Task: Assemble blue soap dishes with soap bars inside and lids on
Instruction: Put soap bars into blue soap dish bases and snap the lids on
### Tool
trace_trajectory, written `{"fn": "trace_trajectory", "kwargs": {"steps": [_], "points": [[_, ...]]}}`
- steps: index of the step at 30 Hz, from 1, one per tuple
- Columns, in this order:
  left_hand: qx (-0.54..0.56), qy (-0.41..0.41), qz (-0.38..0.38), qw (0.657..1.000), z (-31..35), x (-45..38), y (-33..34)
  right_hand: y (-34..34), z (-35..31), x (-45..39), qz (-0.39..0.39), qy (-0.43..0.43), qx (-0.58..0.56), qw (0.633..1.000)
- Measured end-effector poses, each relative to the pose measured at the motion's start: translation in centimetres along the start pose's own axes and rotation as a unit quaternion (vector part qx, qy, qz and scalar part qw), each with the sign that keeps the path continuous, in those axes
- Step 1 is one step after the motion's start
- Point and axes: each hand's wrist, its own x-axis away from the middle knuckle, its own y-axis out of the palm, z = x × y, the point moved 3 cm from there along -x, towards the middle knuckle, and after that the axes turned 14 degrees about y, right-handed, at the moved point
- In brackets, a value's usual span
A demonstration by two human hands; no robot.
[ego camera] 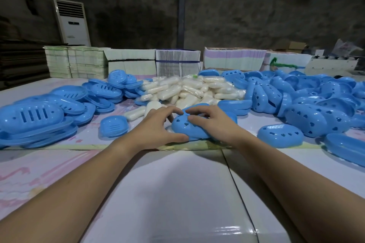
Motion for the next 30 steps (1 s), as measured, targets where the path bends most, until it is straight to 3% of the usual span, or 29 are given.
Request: {"fn": "trace_trajectory", "kwargs": {"steps": [4,8,21,30], "points": [[-0.004,-0.040,-0.038,0.998,-0.7,0.1,-0.6,-0.4,-0.1,0.6,-0.071,-0.009,0.078,0.994],[0.014,-0.073,-0.089,0.993,-1.4,0.5,-0.7,-0.7,0.0,0.6,-0.077,-0.011,0.089,0.993],[0.168,-0.083,0.041,0.981,-0.6,0.3,-1.3,-0.8,0.0,0.8,-0.082,-0.012,-0.003,0.997],[0.381,-0.114,0.109,0.911,-0.8,-0.1,-0.1,-0.7,0.0,0.7,-0.087,-0.009,-0.086,0.992]]}}
